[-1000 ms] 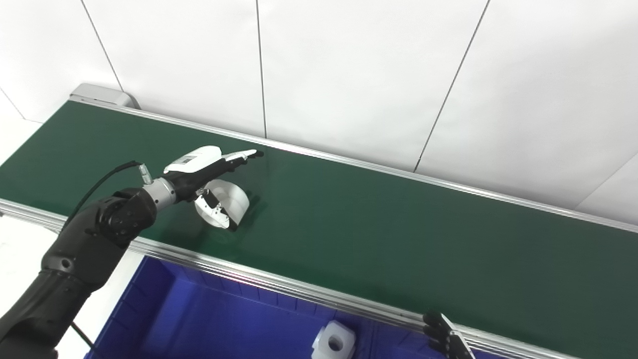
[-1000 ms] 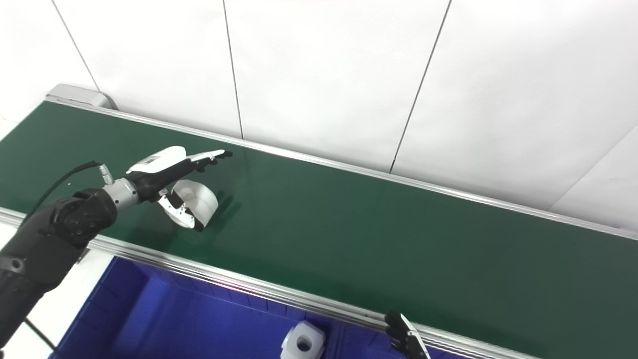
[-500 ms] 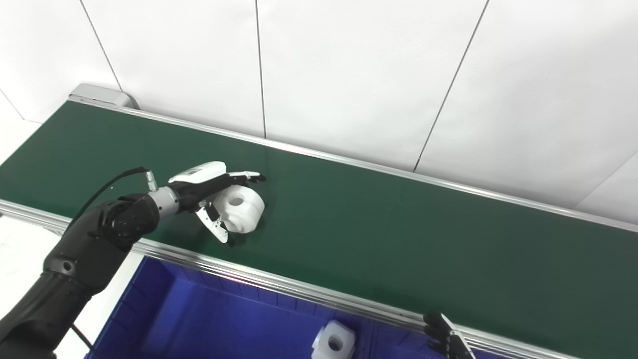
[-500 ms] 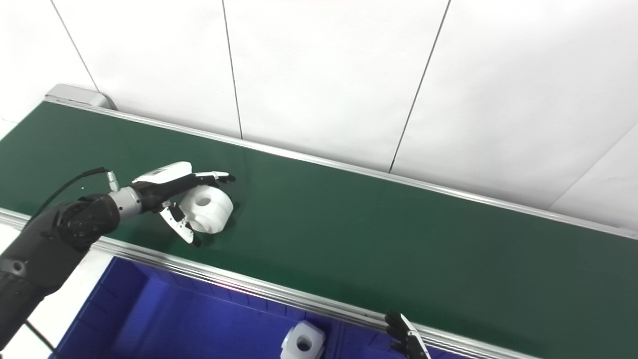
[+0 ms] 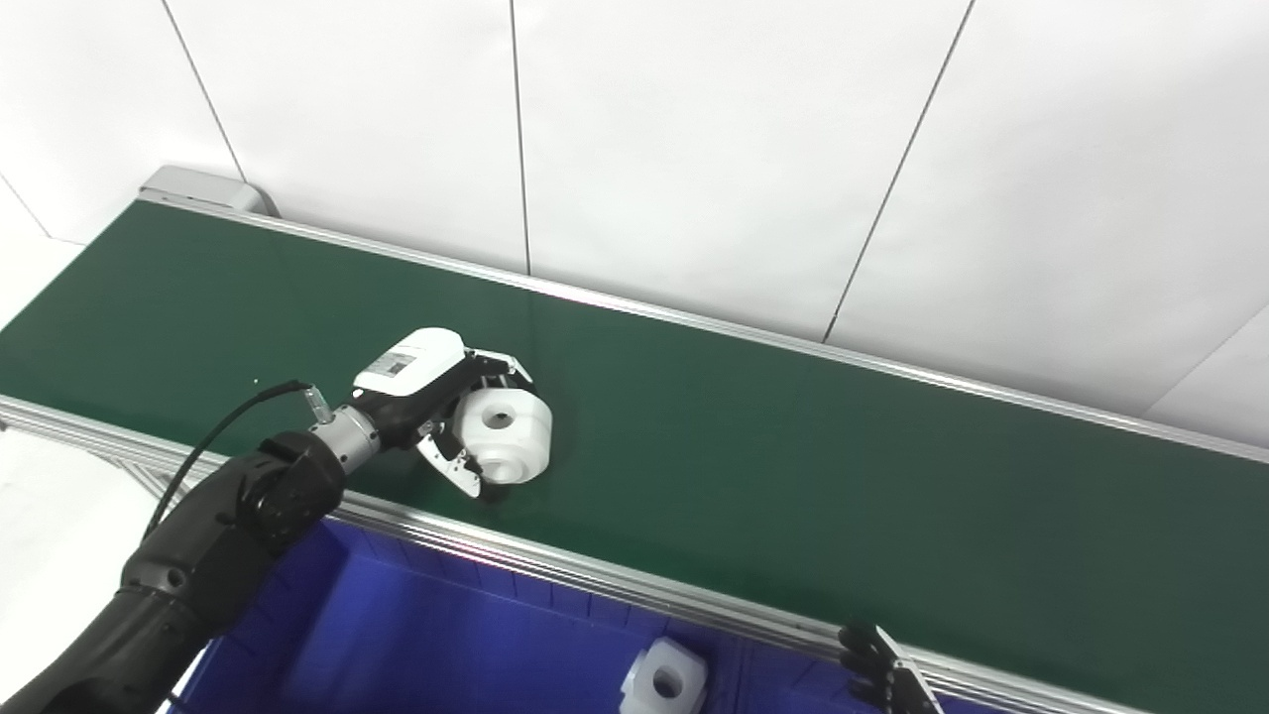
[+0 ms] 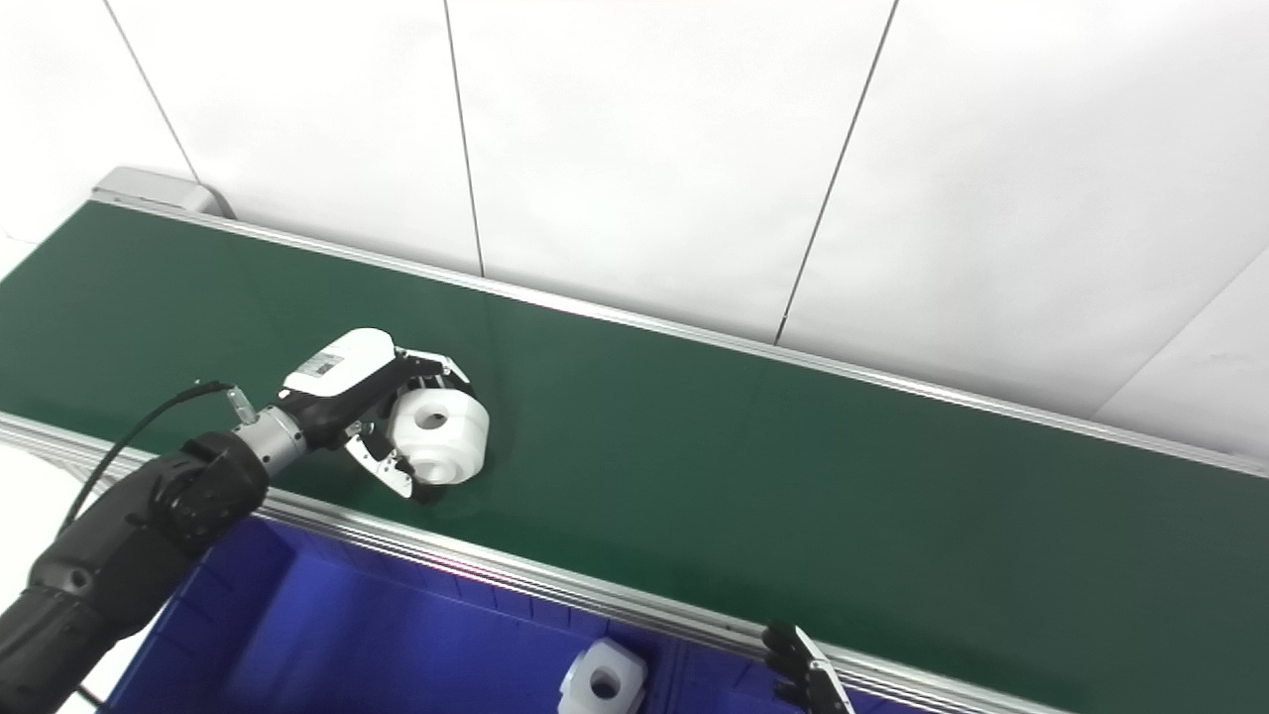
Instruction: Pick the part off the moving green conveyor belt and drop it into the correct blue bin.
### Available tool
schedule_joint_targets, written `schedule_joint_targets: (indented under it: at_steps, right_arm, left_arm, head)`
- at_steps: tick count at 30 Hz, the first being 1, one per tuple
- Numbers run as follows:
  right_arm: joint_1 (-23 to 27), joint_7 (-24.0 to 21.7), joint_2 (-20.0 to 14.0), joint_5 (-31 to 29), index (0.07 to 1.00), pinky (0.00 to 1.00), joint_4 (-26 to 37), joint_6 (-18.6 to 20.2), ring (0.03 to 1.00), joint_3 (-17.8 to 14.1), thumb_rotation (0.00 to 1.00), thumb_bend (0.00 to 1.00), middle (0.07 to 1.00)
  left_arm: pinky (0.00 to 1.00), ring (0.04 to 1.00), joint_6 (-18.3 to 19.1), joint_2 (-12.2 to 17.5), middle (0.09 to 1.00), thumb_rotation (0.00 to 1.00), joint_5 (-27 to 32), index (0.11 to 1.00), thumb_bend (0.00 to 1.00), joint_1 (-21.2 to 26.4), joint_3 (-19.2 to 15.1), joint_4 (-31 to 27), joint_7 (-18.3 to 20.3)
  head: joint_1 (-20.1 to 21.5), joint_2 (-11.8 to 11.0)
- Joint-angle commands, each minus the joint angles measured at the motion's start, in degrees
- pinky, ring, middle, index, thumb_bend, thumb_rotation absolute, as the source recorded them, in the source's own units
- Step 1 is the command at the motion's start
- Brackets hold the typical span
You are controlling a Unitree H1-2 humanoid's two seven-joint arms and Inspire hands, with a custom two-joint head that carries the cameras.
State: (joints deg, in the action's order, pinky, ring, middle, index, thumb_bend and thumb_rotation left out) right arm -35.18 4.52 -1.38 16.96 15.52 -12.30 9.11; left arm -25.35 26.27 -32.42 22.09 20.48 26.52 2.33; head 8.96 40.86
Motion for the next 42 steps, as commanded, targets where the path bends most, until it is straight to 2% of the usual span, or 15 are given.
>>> schedule_joint_targets:
  at_steps: [1,5,7,8,10,16,19,22,25,27,31,36,38,39,42]
  right_arm:
    - [-0.9,0.1,0.2,0.3,0.862,0.78,2.4,-1.6,0.824,0.3,0.15,0.74,0.843]
    - [-1.4,0.1,0.7,0.7,0.865,0.8,3.6,-0.7,0.828,0.6,0.16,0.74,0.844]
    - [-1.8,0.0,1.0,1.3,0.862,0.8,4.5,0.0,0.827,0.9,0.16,0.74,0.844]
    - [-2.0,-0.1,1.1,1.5,0.864,0.8,4.8,0.3,0.831,1.0,0.17,0.74,0.847]
    - [-2.3,-0.4,1.4,1.9,0.868,0.8,5.6,1.1,0.837,1.2,0.2,0.73,0.851]
    - [-2.6,-0.8,2.4,2.7,0.864,0.8,7.7,3.1,0.834,1.7,0.23,0.75,0.848]
    - [-2.5,-1.1,2.5,2.7,0.863,0.79,8.9,4.2,0.829,1.8,0.24,0.75,0.843]
    - [-2.5,-1.4,2.4,2.7,0.86,0.79,10.3,5.5,0.823,1.7,0.25,0.75,0.838]
    - [-2.3,-1.6,2.3,2.4,0.854,0.79,11.4,6.9,0.819,1.6,0.27,0.77,0.831]
    - [-2.4,-1.7,2.0,2.1,0.852,0.79,11.7,7.0,0.819,1.4,0.27,0.77,0.828]
    - [-2.5,-2.0,1.8,2.2,0.851,0.8,12.1,7.4,0.82,1.0,0.28,0.77,0.826]
    - [-2.7,-2.0,1.6,1.7,0.853,0.8,11.7,6.7,0.821,0.9,0.28,0.78,0.83]
    - [-2.8,-2.0,1.7,1.8,0.854,0.8,11.7,6.7,0.821,1.0,0.28,0.78,0.831]
    - [-2.9,-2.0,1.7,1.8,0.856,0.81,11.7,6.7,0.827,1.0,0.28,0.77,0.835]
    - [-3.1,-1.9,1.7,2.2,0.857,0.81,11.7,6.4,0.827,1.4,0.28,0.77,0.835]
  left_arm:
    - [0.19,0.25,-1.6,0.9,0.474,0.0,3.1,0.491,0.52,0.6,-1.0,-3.3,-2.3]
    - [0.18,0.218,-1.5,0.1,0.472,0.0,7.8,0.49,0.52,-2.6,-3.1,-8.7,-1.0]
    - [0.2,0.243,-1.5,0.1,0.473,0.0,10.5,0.49,0.52,-4.0,-3.5,-11.3,0.0]
    - [0.26,0.316,-1.5,0.2,0.439,0.0,11.7,0.517,0.51,-4.6,-3.6,-12.4,0.5]
    - [0.32,0.377,-1.5,0.3,0.434,0.0,14.4,0.537,0.51,-7.0,-3.4,-16.7,1.1]
    - [0.25,0.292,-1.6,1.3,0.476,0.0,20.5,0.492,0.52,-13.6,-1.4,-26.6,3.0]
    - [0.34,0.414,-1.5,1.3,0.464,0.0,20.8,0.517,0.51,-17.1,-0.8,-29.7,3.8]
    - [0.38,0.465,-1.3,1.1,0.481,0.0,21.2,0.505,0.51,-21.1,-0.9,-32.9,6.2]
    - [0.34,0.401,-1.0,0.5,0.448,0.0,21.4,0.529,0.51,-24.0,-0.5,-34.5,8.8]
    - [0.28,0.326,-0.7,0.1,0.474,0.0,21.5,0.496,0.52,-24.8,-0.2,-34.8,10.7]
    - [0.32,0.383,-1.4,0.0,0.434,0.0,20.4,0.521,0.51,-24.6,1.8,-31.3,14.2]
    - [0.21,0.246,5.5,-0.8,0.472,0.0,17.5,0.492,0.52,-24.5,1.8,-31.0,17.8]
    - [0.19,0.231,7.7,-1.3,0.473,0.0,16.3,0.491,0.52,-24.4,1.7,-30.7,18.6]
    - [0.26,0.305,8.5,-1.5,0.478,0.0,15.6,0.491,0.52,-24.4,1.6,-30.5,18.9]
    - [0.29,0.343,12.0,-2.0,0.48,0.0,12.4,0.491,0.52,-24.3,1.6,-30.3,19.2]
  head:
    - [0.0,0.1]
    - [1.6,1.9]
    - [3.7,3.2]
    - [3.7,3.2]
    - [5.3,4.5]
    - [8.3,8.3]
    - [8.5,10.3]
    - [8.1,12.4]
    - [7.7,13.0]
    - [7.3,13.4]
    - [6.6,13.5]
    - [6.2,13.0]
    - [6.2,12.6]
    - [6.2,12.6]
    - [6.1,12.1]
